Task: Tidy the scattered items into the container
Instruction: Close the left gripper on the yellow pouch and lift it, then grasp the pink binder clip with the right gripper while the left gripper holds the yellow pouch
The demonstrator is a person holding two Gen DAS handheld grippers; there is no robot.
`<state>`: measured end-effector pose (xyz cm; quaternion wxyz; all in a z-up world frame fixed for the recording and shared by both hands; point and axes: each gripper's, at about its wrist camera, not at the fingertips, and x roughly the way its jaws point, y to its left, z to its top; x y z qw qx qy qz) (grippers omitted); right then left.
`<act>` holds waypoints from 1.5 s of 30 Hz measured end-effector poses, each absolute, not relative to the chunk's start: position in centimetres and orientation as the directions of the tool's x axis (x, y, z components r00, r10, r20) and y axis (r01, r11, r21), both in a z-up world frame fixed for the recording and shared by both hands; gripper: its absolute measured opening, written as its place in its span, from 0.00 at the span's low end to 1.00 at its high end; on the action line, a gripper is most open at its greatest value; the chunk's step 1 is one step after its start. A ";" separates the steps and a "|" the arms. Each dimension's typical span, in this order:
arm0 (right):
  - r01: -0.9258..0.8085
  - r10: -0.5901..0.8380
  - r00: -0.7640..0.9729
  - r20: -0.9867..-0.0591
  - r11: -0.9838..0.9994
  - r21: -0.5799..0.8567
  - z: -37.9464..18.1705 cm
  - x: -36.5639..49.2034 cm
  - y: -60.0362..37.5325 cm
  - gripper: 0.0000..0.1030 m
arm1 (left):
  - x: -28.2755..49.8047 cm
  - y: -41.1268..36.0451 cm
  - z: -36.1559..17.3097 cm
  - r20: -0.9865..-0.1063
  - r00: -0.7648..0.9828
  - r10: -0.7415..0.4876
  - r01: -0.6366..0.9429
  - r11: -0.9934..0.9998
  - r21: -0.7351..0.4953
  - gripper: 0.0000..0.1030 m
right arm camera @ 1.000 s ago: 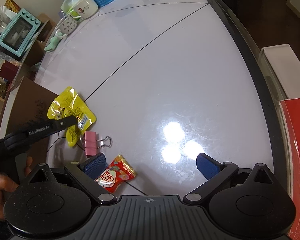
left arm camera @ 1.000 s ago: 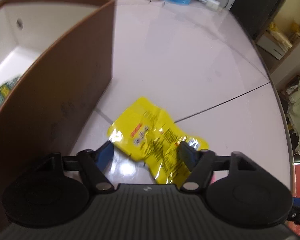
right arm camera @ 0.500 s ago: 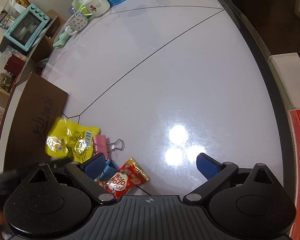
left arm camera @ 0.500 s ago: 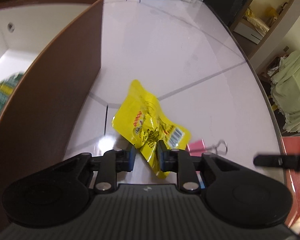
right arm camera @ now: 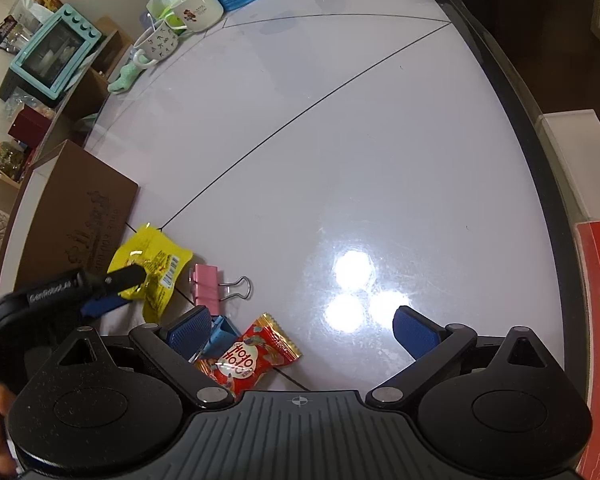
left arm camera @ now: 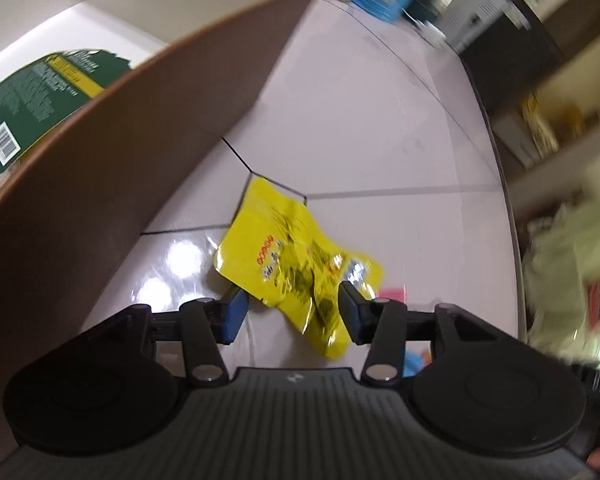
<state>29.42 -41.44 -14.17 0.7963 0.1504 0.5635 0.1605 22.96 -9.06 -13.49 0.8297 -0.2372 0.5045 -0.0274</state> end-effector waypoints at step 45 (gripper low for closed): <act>-0.238 0.627 0.302 -0.718 0.779 0.580 -15.9 30.8 -36.3 0.03 | 21.4 -6.3 -14.3 -0.814 0.492 -0.309 -0.274 0.833 -0.481 0.33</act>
